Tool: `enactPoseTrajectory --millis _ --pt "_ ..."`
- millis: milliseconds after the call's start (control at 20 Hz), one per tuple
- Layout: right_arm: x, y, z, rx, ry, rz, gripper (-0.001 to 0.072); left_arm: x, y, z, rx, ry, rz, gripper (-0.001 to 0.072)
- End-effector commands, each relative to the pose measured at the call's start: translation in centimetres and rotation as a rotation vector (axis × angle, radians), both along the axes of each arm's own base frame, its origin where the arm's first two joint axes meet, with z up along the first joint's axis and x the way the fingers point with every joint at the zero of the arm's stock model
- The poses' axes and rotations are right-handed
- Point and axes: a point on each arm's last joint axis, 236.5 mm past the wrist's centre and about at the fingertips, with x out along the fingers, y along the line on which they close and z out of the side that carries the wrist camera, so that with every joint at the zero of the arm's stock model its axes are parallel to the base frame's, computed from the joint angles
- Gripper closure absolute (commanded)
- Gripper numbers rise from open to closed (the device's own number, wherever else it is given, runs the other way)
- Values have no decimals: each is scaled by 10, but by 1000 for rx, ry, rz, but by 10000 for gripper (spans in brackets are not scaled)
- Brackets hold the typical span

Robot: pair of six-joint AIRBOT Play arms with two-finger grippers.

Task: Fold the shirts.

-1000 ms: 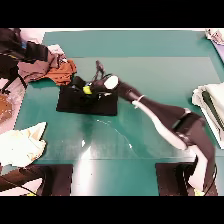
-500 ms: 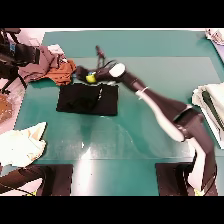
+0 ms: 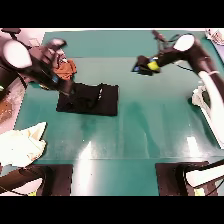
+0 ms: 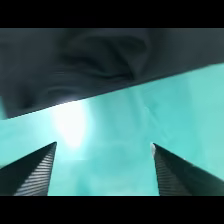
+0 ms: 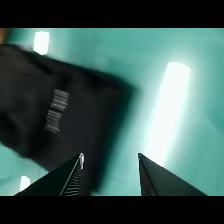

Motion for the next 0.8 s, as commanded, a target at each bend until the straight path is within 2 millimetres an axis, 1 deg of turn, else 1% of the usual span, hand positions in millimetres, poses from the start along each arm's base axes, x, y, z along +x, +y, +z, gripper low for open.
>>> enactPoseTrajectory --millis 0,150,250,300,400,500,550,600,650,750 --pt "-34 -68 -19 -62 81 -85 301 7 -33 -60 -120 26 -26 -7" --pt "-56 -91 -37 -68 109 -133 301 11 -51 -103 -152 118 -36 -7" --pt "-69 -99 -47 -69 123 -157 301 16 -62 -124 -176 149 -49 -7" --pt "-75 -99 -50 -71 122 -159 301 19 -62 -134 -171 158 -44 -6" --pt "-84 -99 -56 -76 117 -162 301 22 -62 -145 -161 162 -51 -6" --pt "-93 -98 -59 -76 125 -160 301 29 -61 -148 -155 141 -47 -5" --pt "-97 -98 -60 -75 127 -161 301 33 -61 -147 -157 123 -43 52" --pt "-100 -97 -61 -70 123 -159 301 37 -62 -146 -161 103 -38 231" --pt "-102 -96 -62 -66 123 -161 301 42 -64 -144 -171 86 -31 293" --pt "-106 -96 -62 -66 125 -159 301 49 -66 -141 -187 56 -19 296"
